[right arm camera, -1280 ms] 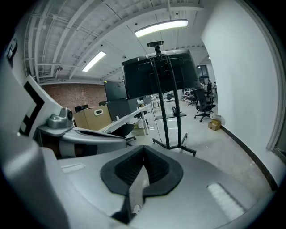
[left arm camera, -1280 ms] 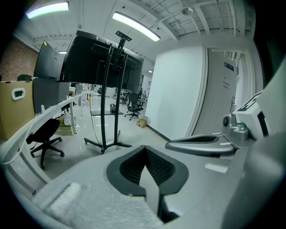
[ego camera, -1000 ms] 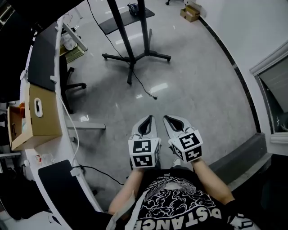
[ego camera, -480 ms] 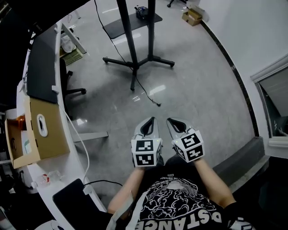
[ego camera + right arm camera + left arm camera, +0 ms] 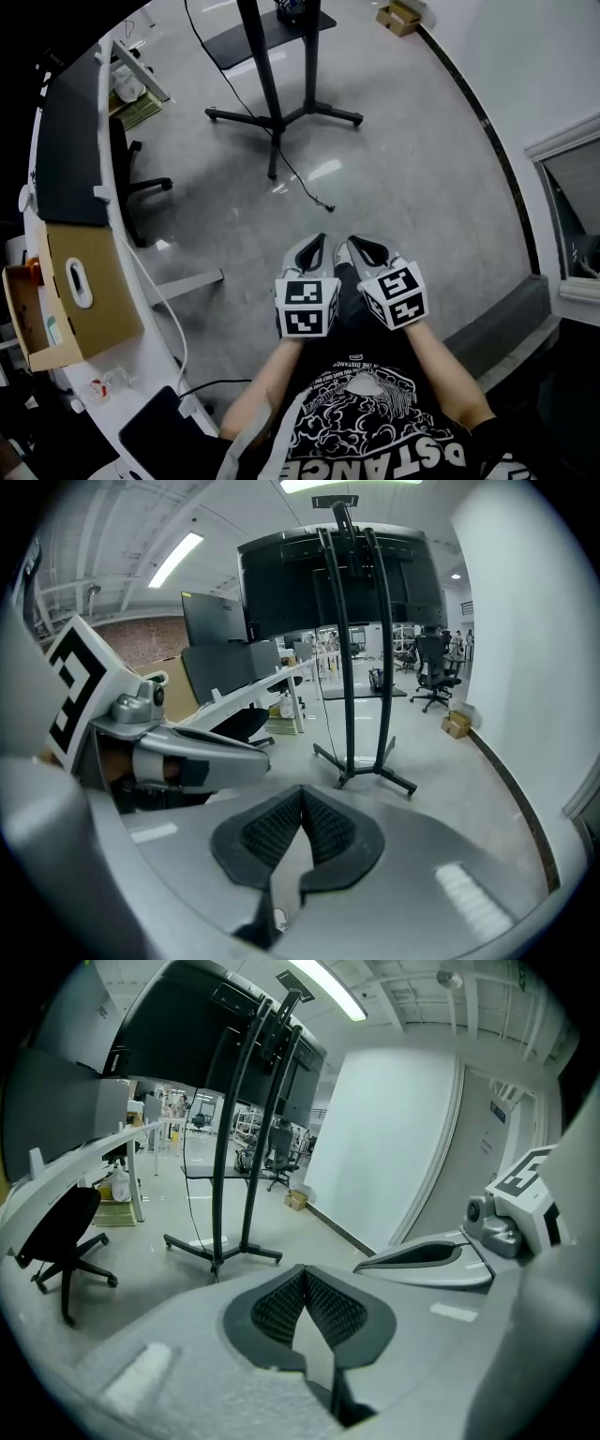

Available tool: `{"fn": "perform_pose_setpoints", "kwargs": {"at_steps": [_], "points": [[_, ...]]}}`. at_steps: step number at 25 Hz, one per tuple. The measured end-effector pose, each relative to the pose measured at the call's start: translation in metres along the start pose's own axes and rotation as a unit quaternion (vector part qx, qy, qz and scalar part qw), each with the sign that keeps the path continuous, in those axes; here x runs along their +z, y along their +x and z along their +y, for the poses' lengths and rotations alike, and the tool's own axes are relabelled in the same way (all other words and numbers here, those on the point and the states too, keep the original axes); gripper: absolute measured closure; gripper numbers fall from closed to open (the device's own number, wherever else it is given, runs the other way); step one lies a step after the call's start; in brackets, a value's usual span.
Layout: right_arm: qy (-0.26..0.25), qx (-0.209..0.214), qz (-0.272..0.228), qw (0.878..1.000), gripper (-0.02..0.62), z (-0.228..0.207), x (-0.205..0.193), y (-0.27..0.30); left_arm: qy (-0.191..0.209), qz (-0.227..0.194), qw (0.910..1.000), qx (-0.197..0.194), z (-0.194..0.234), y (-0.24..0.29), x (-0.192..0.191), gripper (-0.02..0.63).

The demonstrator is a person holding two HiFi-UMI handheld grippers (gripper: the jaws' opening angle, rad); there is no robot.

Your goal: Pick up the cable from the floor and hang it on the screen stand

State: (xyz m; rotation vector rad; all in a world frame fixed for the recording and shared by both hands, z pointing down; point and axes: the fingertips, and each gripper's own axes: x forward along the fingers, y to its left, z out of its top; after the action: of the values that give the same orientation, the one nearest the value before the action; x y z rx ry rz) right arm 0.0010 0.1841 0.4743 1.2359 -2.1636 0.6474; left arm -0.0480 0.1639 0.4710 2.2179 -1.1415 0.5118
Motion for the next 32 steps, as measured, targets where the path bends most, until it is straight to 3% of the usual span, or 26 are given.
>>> {"fn": "perform_pose_setpoints", "kwargs": {"at_steps": [8,17,23,32], "points": [[0.003,0.037,0.036,0.999,0.589,-0.032,-0.005,0.056,-0.015,0.033,0.9991,0.022,0.027,0.051,0.001,0.611],[0.007,0.092,0.090,0.992,0.584,-0.080,-0.025,0.140,-0.018,0.073,0.9967,0.030,0.062,0.143,0.000,0.606],[-0.021,0.114,0.130,0.985,0.580,-0.109,-0.051,0.200,-0.058,0.055,0.9951,0.058,0.111,0.184,-0.003,0.606],[-0.018,0.110,0.164,0.980,0.574,-0.126,-0.098,0.281,-0.075,0.078,0.9937,0.027,0.178,0.239,-0.050,0.606]]}}
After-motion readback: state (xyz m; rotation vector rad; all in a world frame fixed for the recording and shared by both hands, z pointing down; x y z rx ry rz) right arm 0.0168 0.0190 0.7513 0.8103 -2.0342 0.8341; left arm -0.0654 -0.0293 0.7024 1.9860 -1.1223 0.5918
